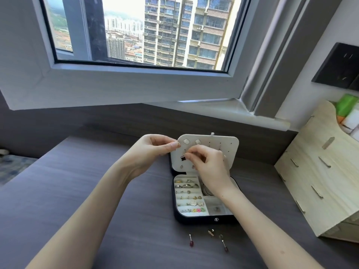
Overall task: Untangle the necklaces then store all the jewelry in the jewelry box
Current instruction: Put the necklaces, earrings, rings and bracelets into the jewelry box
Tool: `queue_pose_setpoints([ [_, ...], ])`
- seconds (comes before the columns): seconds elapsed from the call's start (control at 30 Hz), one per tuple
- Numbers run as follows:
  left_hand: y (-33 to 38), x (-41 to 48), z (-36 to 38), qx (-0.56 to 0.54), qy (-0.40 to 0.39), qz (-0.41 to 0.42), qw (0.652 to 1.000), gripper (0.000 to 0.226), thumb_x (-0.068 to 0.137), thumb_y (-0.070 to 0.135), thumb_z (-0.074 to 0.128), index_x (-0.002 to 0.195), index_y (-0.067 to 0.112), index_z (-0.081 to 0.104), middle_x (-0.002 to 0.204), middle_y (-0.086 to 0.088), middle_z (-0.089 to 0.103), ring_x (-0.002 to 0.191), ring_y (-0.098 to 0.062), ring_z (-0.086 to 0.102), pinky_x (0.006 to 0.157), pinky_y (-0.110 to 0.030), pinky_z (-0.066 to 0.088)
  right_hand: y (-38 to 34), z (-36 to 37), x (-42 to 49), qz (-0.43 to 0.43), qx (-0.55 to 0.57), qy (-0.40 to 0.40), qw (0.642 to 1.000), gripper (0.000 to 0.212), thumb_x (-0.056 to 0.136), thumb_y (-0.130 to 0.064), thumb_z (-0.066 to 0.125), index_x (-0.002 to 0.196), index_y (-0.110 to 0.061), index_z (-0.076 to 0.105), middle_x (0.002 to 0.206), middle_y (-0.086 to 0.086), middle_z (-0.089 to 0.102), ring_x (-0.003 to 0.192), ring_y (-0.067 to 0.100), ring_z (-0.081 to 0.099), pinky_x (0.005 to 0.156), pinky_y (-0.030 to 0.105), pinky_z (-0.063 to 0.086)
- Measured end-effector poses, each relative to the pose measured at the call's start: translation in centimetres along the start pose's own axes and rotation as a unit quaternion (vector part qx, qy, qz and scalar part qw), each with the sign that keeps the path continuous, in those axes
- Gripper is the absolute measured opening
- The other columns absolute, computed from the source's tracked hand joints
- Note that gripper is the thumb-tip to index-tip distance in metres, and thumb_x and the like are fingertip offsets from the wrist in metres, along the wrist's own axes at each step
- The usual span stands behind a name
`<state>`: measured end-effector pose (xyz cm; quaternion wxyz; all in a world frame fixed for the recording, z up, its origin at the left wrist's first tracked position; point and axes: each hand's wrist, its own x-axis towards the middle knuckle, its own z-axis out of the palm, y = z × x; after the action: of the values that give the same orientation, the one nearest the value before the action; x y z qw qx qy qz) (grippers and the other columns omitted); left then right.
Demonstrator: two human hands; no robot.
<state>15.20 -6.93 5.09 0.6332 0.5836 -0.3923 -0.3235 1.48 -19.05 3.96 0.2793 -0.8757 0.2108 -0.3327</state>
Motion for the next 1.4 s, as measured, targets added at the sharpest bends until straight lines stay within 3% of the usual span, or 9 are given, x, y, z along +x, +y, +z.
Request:
queue_pose_setpoints([
  [0.23, -0.2, 0.0, -0.4, -0.012, -0.008, 0.0, 1.0, 0.025, 0.076, 0.029, 0.075, 0.092, 0.01, 0.075, 0.105, -0.017, 0.069, 0.092, -0.019, 0.053, 0.085, -0.033, 0.039, -0.7, 0.2, 0.1, -0.064, -0.095, 0.055, 0.992, 0.014, 0.085, -0.036, 0.065, 0.076, -0.025, 0.066, 0.06, -0.007, 0.064, 0.06, 0.019, 0.063, 0.06, 0.034, 0.048],
  [0.33, -0.1, -0.1, -0.3, -0.026, -0.021, -0.004, 0.999, 0.024, 0.074, 0.026, 0.069, 0.089, 0.008, 0.076, 0.105, -0.017, 0.069, 0.091, -0.018, 0.056, 0.078, -0.023, 0.044, -1.1, -0.1, 0.0, -0.162, -0.236, 0.161, 0.945, 0.025, 0.072, -0.036, 0.077, 0.07, -0.018, 0.059, 0.057, -0.005, 0.06, 0.051, 0.018, 0.057, 0.048, 0.028, 0.038],
  [0.47, 0.1, -0.3, -0.4, -0.028, -0.063, 0.001, 0.998, 0.012, 0.077, 0.019, 0.065, 0.078, 0.014, 0.076, 0.104, -0.013, 0.071, 0.092, -0.013, 0.066, 0.074, -0.017, 0.048, -1.0, -1.5, 0.2, -0.22, -0.364, 0.207, 0.881, 0.046, 0.069, -0.051, 0.073, 0.094, -0.016, 0.058, 0.087, 0.003, 0.059, 0.077, 0.023, 0.053, 0.072, 0.034, 0.032],
  [0.57, -0.1, -0.3, -0.8, -0.014, -0.094, -0.003, 0.995, 0.013, 0.077, 0.017, 0.065, 0.083, 0.009, 0.074, 0.102, -0.014, 0.071, 0.098, -0.019, 0.066, 0.086, -0.025, 0.05, -0.3, -2.0, 0.2, -0.269, -0.315, 0.168, 0.895, 0.034, 0.074, -0.048, 0.072, 0.089, -0.018, 0.066, 0.089, -0.001, 0.063, 0.084, 0.022, 0.056, 0.082, 0.038, 0.032],
  [0.7, -0.4, -0.1, -0.9, 0.056, -0.101, -0.02, 0.993, 0.022, 0.077, 0.018, 0.069, 0.089, 0.0, 0.071, 0.094, -0.012, 0.071, 0.092, -0.016, 0.066, 0.089, -0.026, 0.05, 0.4, -1.8, -1.4, -0.301, -0.26, 0.163, 0.903, 0.033, 0.081, -0.045, 0.07, 0.07, -0.016, 0.061, 0.073, -0.005, 0.06, 0.071, 0.019, 0.054, 0.075, 0.036, 0.035],
  [0.87, -1.4, 0.2, 0.1, 0.136, -0.144, -0.051, 0.979, 0.003, 0.082, 0.012, 0.07, 0.082, 0.011, 0.072, 0.084, 0.003, 0.069, 0.086, -0.007, 0.063, 0.081, -0.02, 0.047, 1.1, -1.1, -3.7, -0.32, -0.242, 0.189, 0.896, 0.028, 0.081, -0.034, 0.074, 0.066, -0.014, 0.061, 0.069, -0.002, 0.059, 0.064, 0.021, 0.053, 0.073, 0.032, 0.03],
  [1.03, -1.7, 0.6, 0.5, 0.129, -0.152, -0.056, 0.978, 0.006, 0.08, 0.014, 0.071, 0.08, 0.018, 0.074, 0.09, -0.001, 0.07, 0.099, -0.017, 0.064, 0.092, -0.029, 0.049, 1.3, -0.9, -4.1, -0.318, -0.237, 0.201, 0.896, 0.026, 0.074, -0.029, 0.08, 0.065, -0.013, 0.062, 0.07, -0.002, 0.061, 0.064, 0.022, 0.055, 0.072, 0.032, 0.031],
  [1.2, -1.7, 0.7, 0.7, 0.111, -0.171, -0.053, 0.978, 0.006, 0.071, 0.021, 0.072, 0.076, 0.022, 0.075, 0.087, 0.002, 0.07, 0.095, -0.014, 0.064, 0.093, -0.031, 0.049, 1.4, -0.9, -4.2, -0.318, -0.239, 0.198, 0.896, 0.026, 0.076, -0.03, 0.079, 0.066, -0.012, 0.063, 0.072, -0.001, 0.062, 0.066, 0.022, 0.054, 0.072, 0.033, 0.031],
  [1.4, -1.2, 0.6, 0.8, 0.124, -0.18, -0.045, 0.975, 0.009, 0.069, 0.026, 0.073, 0.077, 0.022, 0.076, 0.097, -0.019, 0.063, 0.101, -0.034, 0.058, 0.099, -0.046, 0.045, 1.3, -0.9, -4.1, -0.314, -0.24, 0.198, 0.897, 0.028, 0.078, -0.033, 0.076, 0.066, -0.013, 0.063, 0.072, -0.001, 0.062, 0.066, 0.022, 0.054, 0.072, 0.033, 0.03],
])
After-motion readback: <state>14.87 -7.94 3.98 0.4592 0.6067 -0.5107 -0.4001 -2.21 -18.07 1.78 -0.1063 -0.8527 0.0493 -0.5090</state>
